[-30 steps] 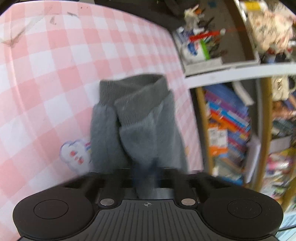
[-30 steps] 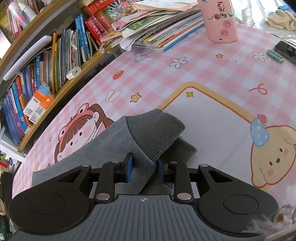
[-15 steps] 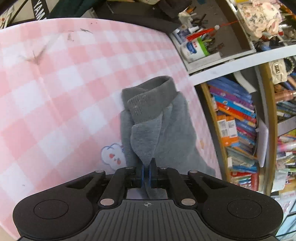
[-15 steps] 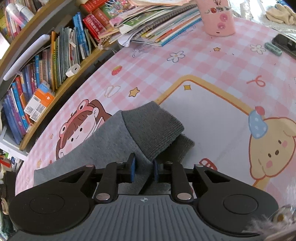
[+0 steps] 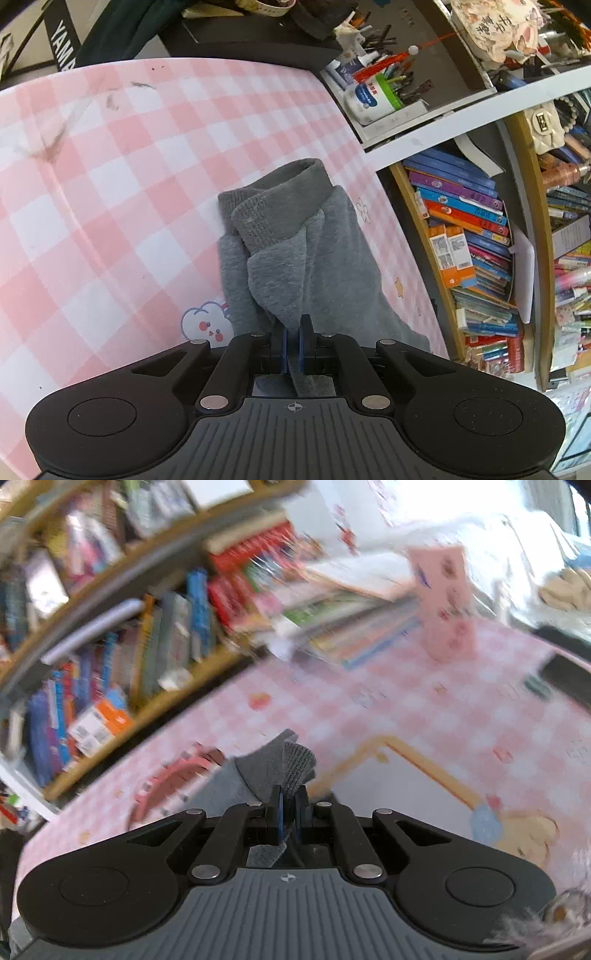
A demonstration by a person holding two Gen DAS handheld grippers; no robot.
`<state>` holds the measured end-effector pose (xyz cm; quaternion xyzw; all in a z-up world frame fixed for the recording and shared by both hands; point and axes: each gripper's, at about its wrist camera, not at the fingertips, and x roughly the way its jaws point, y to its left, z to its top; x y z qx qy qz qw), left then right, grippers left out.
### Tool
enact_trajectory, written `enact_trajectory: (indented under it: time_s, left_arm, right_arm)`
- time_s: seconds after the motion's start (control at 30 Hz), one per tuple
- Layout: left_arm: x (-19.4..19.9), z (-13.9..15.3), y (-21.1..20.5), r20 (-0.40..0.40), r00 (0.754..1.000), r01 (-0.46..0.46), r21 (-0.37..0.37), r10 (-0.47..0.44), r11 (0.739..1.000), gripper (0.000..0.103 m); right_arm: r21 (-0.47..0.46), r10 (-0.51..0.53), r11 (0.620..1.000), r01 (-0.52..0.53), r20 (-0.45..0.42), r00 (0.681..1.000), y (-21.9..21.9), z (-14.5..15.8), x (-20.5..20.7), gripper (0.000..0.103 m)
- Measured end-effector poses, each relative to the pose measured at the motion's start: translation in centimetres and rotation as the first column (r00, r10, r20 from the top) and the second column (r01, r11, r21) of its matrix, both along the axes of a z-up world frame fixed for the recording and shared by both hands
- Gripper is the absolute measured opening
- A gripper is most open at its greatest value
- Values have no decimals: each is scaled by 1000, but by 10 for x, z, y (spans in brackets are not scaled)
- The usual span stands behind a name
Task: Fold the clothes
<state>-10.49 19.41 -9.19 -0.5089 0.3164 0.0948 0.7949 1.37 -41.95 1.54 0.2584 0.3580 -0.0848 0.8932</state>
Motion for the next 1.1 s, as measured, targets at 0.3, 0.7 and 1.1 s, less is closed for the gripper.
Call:
enact_trajectory:
  time_s: [0.3, 0.7, 1.1]
  left_arm:
    - [-7, 21, -1, -12, 1000, -2, 122, 3, 993, 29]
    - [7, -3, 6, -33, 992, -124, 3, 124, 992, 27]
    - [83, 17, 8, 73, 994, -87, 6, 86, 996, 10]
  right_arm:
    - [107, -80, 990, 95, -137, 987, -9, -29, -7, 42]
    - [163, -25, 985, 59, -206, 978, 11, -45, 11, 35]
    - [196, 55, 980, -46, -42, 998, 39, -34, 86, 15]
